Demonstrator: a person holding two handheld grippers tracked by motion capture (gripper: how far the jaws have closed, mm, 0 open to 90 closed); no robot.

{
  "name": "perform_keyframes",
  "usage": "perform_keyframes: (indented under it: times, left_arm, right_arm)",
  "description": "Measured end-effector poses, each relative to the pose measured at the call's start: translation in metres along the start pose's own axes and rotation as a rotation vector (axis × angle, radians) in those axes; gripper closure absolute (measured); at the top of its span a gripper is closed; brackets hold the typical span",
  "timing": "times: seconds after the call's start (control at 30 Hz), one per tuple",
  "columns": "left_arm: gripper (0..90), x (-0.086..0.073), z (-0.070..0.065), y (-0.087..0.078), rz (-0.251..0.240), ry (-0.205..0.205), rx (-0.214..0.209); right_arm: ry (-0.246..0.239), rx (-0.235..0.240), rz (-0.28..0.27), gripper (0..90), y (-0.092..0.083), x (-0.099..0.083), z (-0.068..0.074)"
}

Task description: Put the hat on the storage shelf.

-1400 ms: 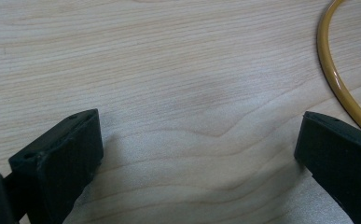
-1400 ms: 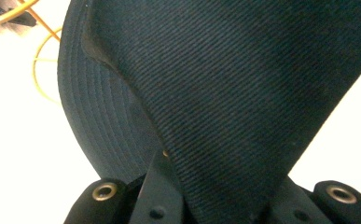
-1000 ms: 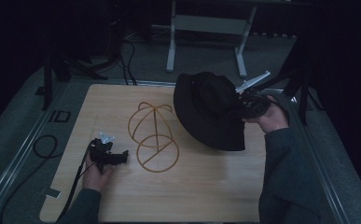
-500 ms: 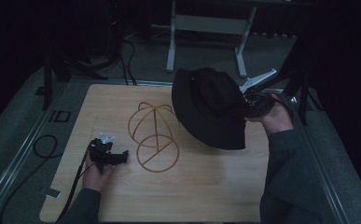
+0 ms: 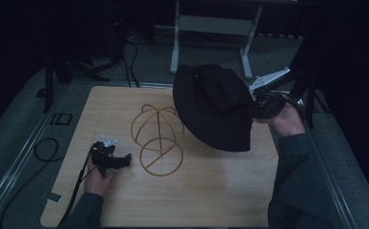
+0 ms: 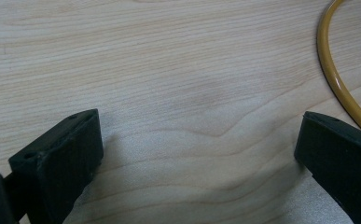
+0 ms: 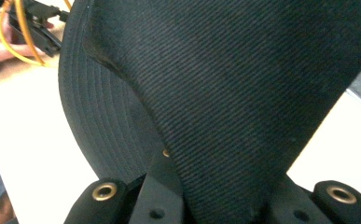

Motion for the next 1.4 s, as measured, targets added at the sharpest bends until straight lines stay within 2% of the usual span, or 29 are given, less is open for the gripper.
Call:
perform_keyframes:
  times: [0.83,1.4]
  left_arm:
    - [1.2,0.000,0.000,0.000,0.001,0.001,0.000]
    - [1.2,0.000,0.000,0.000,0.002,0.004,0.001]
  right_arm:
    - [-0.088,0.077,-0.030,86.9,-0.008,0.030,0.025]
    - [-0.159,0.113,-0.009,86.8,0.001,0.047,0.047]
Point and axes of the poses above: each handheld gripper's, and its own axes: y roughly forward along the jaws, x roughly out of its top, z roughly to its left, the point moved 6 cm from there along y, roughly forward along the jaws, and after that the axes turned 3 degrees about x, right-handed, at the moved point
